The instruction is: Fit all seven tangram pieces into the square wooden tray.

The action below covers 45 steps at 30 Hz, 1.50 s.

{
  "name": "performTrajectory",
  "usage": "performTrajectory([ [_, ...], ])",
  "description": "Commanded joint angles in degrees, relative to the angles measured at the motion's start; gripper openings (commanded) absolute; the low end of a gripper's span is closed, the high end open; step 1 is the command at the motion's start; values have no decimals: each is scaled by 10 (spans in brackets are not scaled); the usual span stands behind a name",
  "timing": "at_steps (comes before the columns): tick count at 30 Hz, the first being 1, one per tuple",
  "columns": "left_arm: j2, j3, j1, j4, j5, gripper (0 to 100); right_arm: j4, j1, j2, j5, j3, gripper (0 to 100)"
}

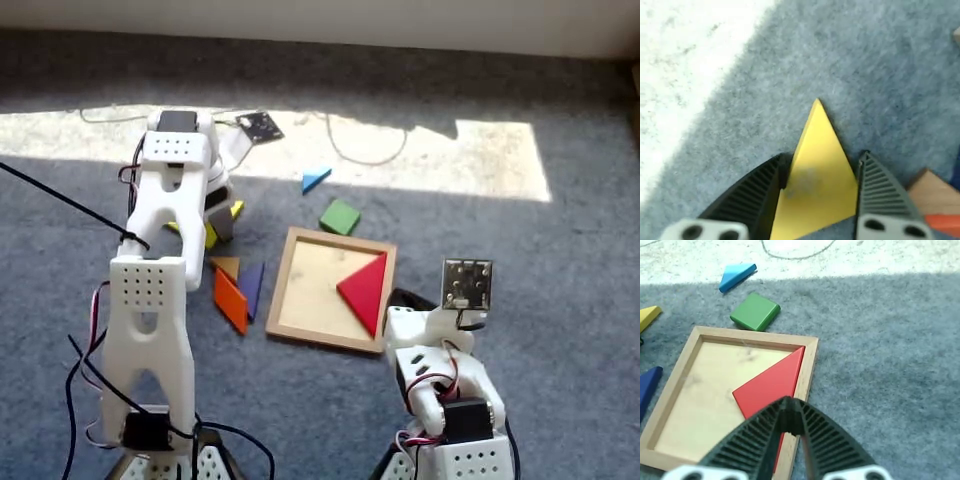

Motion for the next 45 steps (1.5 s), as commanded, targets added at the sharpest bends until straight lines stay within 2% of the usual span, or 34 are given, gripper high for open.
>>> performTrajectory([
  [1, -3, -1, -6, 18, -8, 159, -14, 3, -8, 7, 1, 20],
  [4, -7, -31, 3, 56, -3, 141, -14, 3, -8, 7, 1, 20],
  [6, -15, -66, 3, 83, 32, 157, -14, 3, -8, 7, 1, 20],
  [9, -44, -95, -7, 86, 91, 245, -14, 3, -8, 7, 1, 20],
  [11, -72, -94, -21, 88, 103, 302, -14, 3, -8, 7, 1, 20],
  [21, -200, 24, -77, 84, 47, 296, -14, 3, -8, 7, 1, 20],
  [33, -57, 24, -79, -9, 38, 295, -14, 3, -8, 7, 1, 20],
  [38, -24, 24, -70, 14, -8, 294, -14, 3, -8, 7, 1, 20],
  [45, -33, 24, -60, 69, -8, 294, -14, 3, -8, 7, 1, 20],
])
